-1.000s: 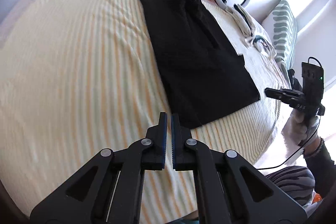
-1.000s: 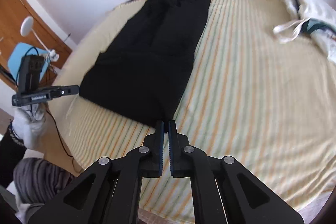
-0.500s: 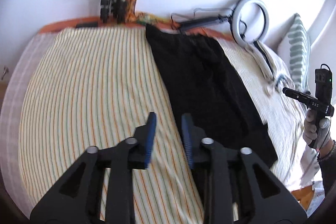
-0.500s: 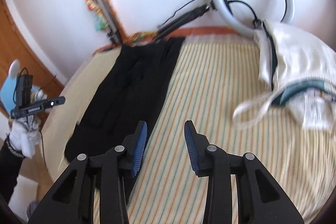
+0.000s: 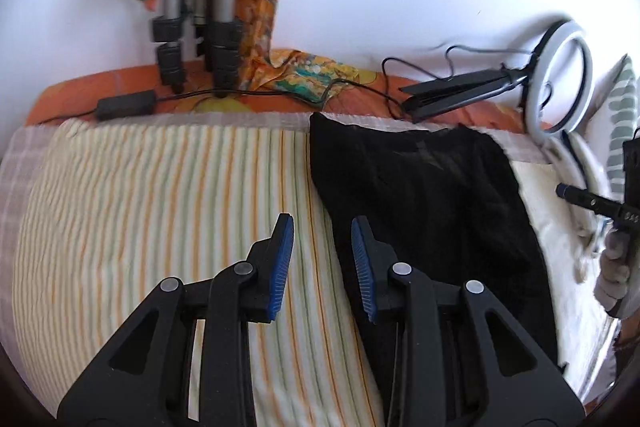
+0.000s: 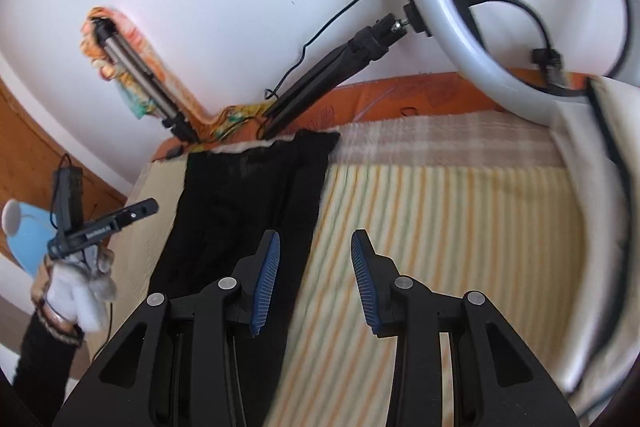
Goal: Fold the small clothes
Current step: 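Grasp the collar end of the shirt with both grippers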
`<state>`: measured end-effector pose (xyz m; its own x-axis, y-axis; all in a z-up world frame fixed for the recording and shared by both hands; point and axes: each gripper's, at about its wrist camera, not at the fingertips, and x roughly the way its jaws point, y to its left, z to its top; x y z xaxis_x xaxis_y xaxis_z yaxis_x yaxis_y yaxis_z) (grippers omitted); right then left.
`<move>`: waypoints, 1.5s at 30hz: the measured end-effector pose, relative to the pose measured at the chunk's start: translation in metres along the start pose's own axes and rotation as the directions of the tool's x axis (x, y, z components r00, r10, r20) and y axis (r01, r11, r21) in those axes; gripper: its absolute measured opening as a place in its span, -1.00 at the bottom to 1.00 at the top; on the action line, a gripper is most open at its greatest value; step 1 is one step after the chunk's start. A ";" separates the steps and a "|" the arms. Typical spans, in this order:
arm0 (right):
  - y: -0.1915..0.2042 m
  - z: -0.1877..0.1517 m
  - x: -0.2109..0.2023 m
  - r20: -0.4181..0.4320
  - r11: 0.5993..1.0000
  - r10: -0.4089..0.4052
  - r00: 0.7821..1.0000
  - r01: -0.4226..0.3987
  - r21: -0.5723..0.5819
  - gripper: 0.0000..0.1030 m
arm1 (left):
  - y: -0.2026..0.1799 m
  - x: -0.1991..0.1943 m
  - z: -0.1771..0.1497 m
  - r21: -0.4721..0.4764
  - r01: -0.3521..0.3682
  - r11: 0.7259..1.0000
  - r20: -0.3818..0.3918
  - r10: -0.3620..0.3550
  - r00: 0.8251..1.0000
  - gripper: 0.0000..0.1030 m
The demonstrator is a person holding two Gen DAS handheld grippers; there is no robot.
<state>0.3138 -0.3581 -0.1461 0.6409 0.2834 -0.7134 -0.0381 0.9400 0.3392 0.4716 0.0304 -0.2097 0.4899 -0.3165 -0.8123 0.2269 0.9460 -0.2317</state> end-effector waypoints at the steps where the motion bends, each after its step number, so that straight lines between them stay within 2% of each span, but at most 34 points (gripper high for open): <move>1: 0.000 0.005 0.008 -0.005 1.000 0.002 1.000 -0.002 -0.003 -0.31 | -0.002 0.007 0.002 0.007 -0.009 1.000 -0.009 0.009 1.000 -0.42; 3: 0.001 0.012 0.024 -0.016 1.000 0.001 1.000 -0.001 -0.009 -0.31 | -0.003 0.024 0.009 0.016 -0.029 0.999 -0.018 0.029 0.999 -0.42; 9: 0.000 0.034 0.067 -0.032 1.000 -0.016 0.999 0.016 -0.007 -0.31 | 0.002 0.044 0.033 -0.021 -0.018 1.000 0.022 0.018 1.000 -0.42; 14: 0.004 0.047 0.092 -0.024 0.999 -0.023 0.999 0.022 -0.030 -0.29 | -0.002 0.049 0.038 0.020 -0.020 1.000 0.036 0.019 0.999 -0.42; 16: 0.003 0.052 0.096 -0.018 1.000 0.003 1.000 -0.003 -0.019 -0.27 | -0.002 0.051 0.038 0.023 -0.022 0.999 0.047 0.020 0.999 -0.42; 18: 0.000 0.054 0.099 -0.021 1.000 0.010 1.000 -0.010 -0.009 -0.39 | -0.001 0.051 0.038 0.028 -0.016 0.999 0.052 0.014 0.999 -0.49; 20: -0.002 0.053 0.101 -0.028 1.000 0.008 1.000 -0.008 0.000 -0.74 | 0.001 0.052 0.039 0.018 -0.016 1.000 0.051 0.015 0.999 -0.65; 23: -0.010 0.056 0.101 -0.026 0.999 0.014 1.000 -0.013 0.042 -0.90 | 0.000 0.054 0.040 0.017 -0.012 1.000 0.049 0.011 0.999 -0.83; 26: -0.014 0.058 0.099 -0.011 0.998 -0.011 1.000 0.011 0.063 -0.96 | -0.002 0.051 0.039 0.034 -0.026 0.999 0.056 0.024 0.998 -0.91; 29: -0.017 0.063 0.095 0.020 0.997 -0.061 0.998 0.060 0.055 -0.96 | -0.004 0.052 0.041 0.032 -0.038 0.999 0.060 0.036 0.998 -0.92; 35: -0.004 0.067 0.103 0.000 0.988 -0.152 0.988 0.152 -0.040 -0.97 | -0.004 0.056 0.046 0.022 -0.035 0.999 0.054 0.034 0.998 -0.93; 38: -0.010 0.067 0.101 -0.014 0.994 -0.110 0.994 0.110 -0.018 -0.91 | 0.000 0.052 0.046 0.009 -0.018 1.000 0.048 0.018 0.999 -0.92; 39: -0.013 0.067 0.098 -0.011 0.996 -0.092 0.996 0.092 -0.005 -0.89 | 0.000 0.053 0.047 0.011 -0.015 1.000 0.045 0.015 0.999 -0.86; 40: -0.017 0.067 0.097 -0.012 0.997 -0.070 0.997 0.070 0.011 -0.77 | 0.000 0.053 0.047 0.017 -0.013 1.000 0.045 0.012 0.999 -0.82; 41: -0.019 0.066 0.097 -0.009 0.999 -0.049 0.999 0.050 0.022 -0.65 | -0.003 0.054 0.048 0.029 -0.011 1.000 0.044 0.010 0.999 -0.69; 42: -0.020 0.066 0.096 -0.007 0.999 -0.032 0.999 0.033 0.029 -0.61 | -0.003 0.051 0.047 0.038 -0.009 0.999 0.042 0.008 0.999 -0.53; 43: -0.021 0.067 0.098 -0.011 0.999 -0.029 1.000 0.029 0.032 -0.59 | -0.006 0.050 0.048 0.052 -0.008 0.999 0.042 0.006 0.999 -0.47; 45: -0.018 0.068 0.101 -0.006 0.999 -0.028 1.000 0.028 0.033 -0.59 | -0.013 0.053 0.050 0.085 -0.025 0.996 0.043 0.022 0.999 -0.49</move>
<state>0.4309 -0.3591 -0.1825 0.6371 0.2579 -0.7264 0.0055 0.9408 0.3388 0.5362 -0.0021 -0.2229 0.5300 -0.2985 -0.7937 0.2853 0.9442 -0.1646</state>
